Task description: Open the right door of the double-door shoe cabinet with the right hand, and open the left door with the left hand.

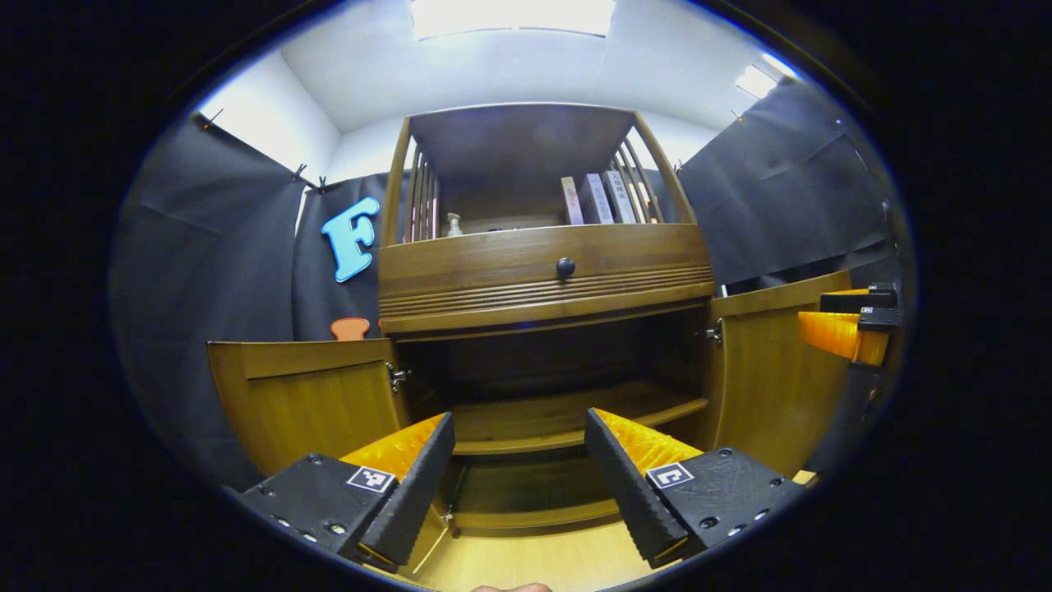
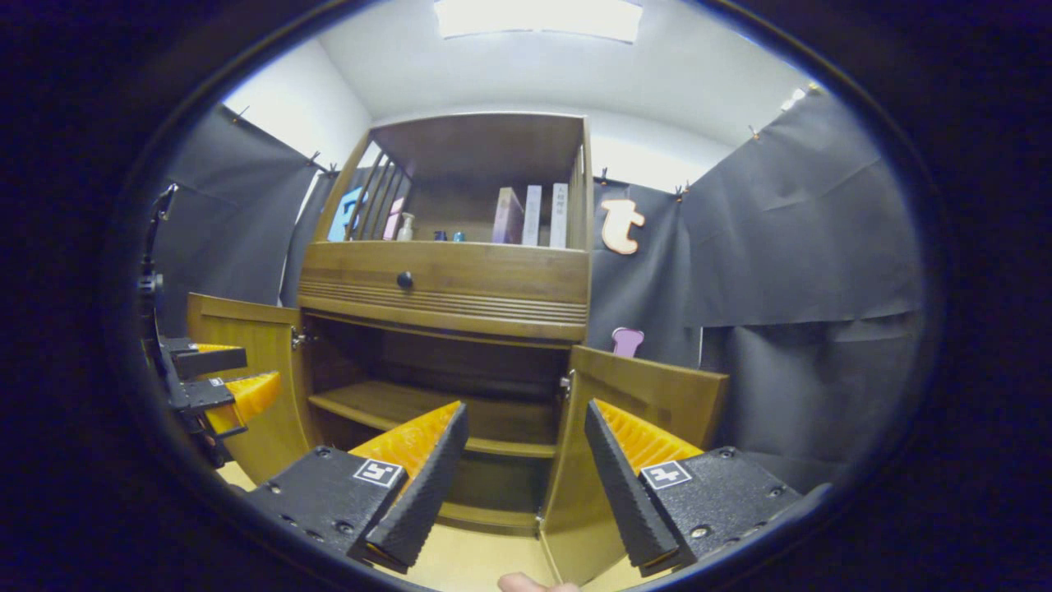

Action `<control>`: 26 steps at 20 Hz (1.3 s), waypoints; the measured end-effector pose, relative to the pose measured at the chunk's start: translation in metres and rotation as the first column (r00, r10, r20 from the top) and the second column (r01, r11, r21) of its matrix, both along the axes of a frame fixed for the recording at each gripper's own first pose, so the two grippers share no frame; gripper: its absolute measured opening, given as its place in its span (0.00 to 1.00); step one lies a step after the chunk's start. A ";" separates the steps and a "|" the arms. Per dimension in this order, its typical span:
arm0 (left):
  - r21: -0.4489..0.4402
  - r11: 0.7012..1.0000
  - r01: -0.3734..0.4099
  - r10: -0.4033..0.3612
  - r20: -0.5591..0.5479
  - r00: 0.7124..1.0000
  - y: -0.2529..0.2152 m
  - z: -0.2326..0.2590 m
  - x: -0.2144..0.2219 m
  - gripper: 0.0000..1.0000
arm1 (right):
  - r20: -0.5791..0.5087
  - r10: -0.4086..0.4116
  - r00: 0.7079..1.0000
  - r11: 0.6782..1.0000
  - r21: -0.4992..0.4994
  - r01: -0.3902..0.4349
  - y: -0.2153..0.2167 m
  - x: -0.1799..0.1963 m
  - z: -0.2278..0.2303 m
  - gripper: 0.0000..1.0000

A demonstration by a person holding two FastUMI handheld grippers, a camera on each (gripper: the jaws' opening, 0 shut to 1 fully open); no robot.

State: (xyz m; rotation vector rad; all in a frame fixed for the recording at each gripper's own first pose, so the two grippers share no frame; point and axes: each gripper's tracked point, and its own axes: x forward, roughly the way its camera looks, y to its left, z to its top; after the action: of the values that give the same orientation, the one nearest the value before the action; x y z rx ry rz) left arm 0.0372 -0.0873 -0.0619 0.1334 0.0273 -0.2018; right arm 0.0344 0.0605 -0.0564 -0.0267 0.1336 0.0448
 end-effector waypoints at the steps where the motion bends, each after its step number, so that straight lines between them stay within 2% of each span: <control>1: -0.012 1.000 0.006 -0.006 0.003 1.000 -0.005 0.004 0.000 0.95 | 0.010 -0.010 1.000 1.000 -0.003 0.010 -0.002 0.000 0.007 0.94; 2: -0.026 1.000 0.012 -0.012 0.004 1.000 -0.009 0.008 0.001 0.96 | 0.022 -0.014 1.000 1.000 -0.007 0.015 -0.004 0.001 0.014 0.90; 5: -0.061 0.998 0.019 -0.019 0.006 1.000 -0.017 0.021 0.004 0.95 | 0.051 -0.022 0.998 1.000 -0.015 0.023 0.000 -0.001 0.036 0.92; 9: -0.088 0.996 -0.014 0.015 0.021 1.000 -0.011 0.031 0.008 0.96 | 0.061 -0.011 0.998 1.000 -0.013 0.012 0.004 -0.001 0.043 0.92; 10: -0.098 0.995 -0.022 0.024 0.022 0.999 -0.009 0.034 0.009 1.00 | 0.063 -0.012 0.998 1.000 -0.012 0.012 0.005 -0.002 0.043 0.92; 12: -0.111 0.993 -0.038 0.041 0.021 0.999 -0.004 0.036 0.012 1.00 | 0.068 -0.012 0.998 1.000 -0.006 0.013 0.004 -0.002 0.044 0.92; 20: -0.080 0.994 -0.072 0.075 0.043 0.996 0.009 0.039 0.016 1.00 | 0.050 -0.018 0.999 1.000 0.006 0.018 0.002 -0.003 0.035 0.92; 21: -0.076 0.994 -0.073 0.077 0.046 0.996 0.010 0.038 0.017 0.96 | 0.047 -0.020 0.999 1.000 0.008 0.020 0.002 -0.002 0.034 0.92; 23: -0.071 0.994 -0.078 0.081 0.047 0.996 0.012 0.037 0.018 0.96 | 0.041 -0.021 0.999 1.000 0.009 0.021 0.003 0.000 0.032 0.92; 24: -0.070 0.994 -0.079 0.083 0.046 0.996 0.013 0.037 0.018 0.96 | 0.036 -0.023 0.999 1.000 0.010 0.023 0.003 0.000 0.030 0.95; 25: -0.070 0.994 -0.080 0.083 0.045 0.996 0.014 0.036 0.019 0.96 | 0.034 -0.023 0.999 1.000 0.012 0.022 0.004 0.000 0.029 0.92; 26: -0.069 0.994 -0.082 0.085 0.043 0.995 0.015 0.034 0.019 1.00 | 0.032 -0.023 0.999 1.000 0.013 0.023 0.004 0.000 0.029 0.92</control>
State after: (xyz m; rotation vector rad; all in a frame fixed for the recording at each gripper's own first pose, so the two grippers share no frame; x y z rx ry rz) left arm 0.0566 -0.0720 -0.0274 0.0697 -0.0197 -0.1157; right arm 0.0347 0.0644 -0.0275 -0.0130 0.1011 0.0224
